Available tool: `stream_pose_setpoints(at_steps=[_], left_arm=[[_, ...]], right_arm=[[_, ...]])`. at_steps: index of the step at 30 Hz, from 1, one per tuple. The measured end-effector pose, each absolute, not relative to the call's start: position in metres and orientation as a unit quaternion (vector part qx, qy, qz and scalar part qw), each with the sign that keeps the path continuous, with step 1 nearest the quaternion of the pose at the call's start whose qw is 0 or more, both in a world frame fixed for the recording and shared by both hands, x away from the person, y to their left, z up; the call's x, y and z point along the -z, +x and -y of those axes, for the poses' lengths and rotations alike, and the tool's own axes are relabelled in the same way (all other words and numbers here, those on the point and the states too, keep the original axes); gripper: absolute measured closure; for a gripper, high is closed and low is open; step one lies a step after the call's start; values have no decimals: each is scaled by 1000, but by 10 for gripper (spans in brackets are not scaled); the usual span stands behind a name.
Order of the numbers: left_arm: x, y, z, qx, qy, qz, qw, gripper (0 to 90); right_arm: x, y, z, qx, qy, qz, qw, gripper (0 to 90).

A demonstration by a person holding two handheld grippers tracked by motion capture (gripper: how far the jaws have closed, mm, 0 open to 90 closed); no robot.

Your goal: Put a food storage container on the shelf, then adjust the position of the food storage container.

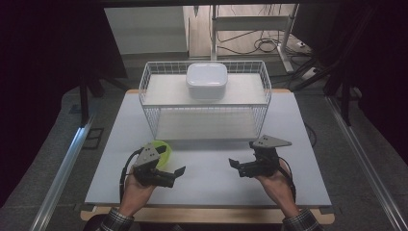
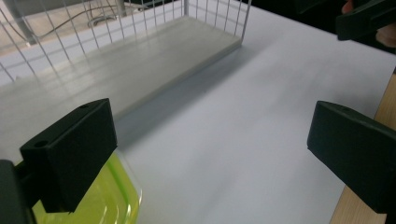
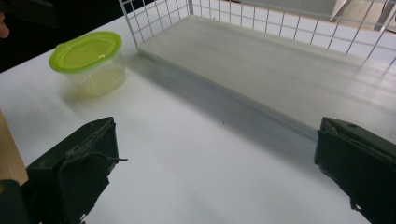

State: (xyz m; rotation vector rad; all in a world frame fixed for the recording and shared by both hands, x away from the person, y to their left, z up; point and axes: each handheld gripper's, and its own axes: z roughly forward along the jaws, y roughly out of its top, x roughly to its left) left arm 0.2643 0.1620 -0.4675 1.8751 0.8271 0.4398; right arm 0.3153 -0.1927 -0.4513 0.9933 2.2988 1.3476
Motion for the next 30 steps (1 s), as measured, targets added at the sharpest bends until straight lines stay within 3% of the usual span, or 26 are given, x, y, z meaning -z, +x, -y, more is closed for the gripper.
stream_pose_setpoints(at_steps=[14, 28, 30], left_arm=[[499, 242, -165, -190, 801, -340, 455, 14], [495, 250, -176, -178, 798, -367, 444, 31], [492, 256, -183, -177, 790, -382, 446, 74]], right_arm=[[482, 291, 195, -411, 324, -838, 155, 0], [493, 292, 199, -404, 338, -837, 146, 2], [494, 294, 201, -405, 342, -835, 146, 5]])
